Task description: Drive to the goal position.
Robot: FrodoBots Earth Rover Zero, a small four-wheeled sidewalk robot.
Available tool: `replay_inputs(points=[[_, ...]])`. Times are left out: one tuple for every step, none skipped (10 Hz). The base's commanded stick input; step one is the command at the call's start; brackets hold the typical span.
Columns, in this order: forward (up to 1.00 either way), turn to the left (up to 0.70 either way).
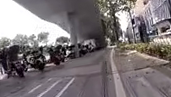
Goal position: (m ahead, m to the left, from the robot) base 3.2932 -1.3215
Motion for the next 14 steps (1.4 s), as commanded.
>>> replay_inputs(points=[[0.45, 0.00], [0.45, 0.00], [0.45, 0.00], [0.45, 0.00], [0.45, -0.27], [0.45, -0.27], [0.45, -0.27], [0.45, -0.27], [0.45, 0.00], [0.45, 0.00], [0.45, 0.00], [0.45, 0.00], [0.45, 0.00], [0.45, 0.00]])
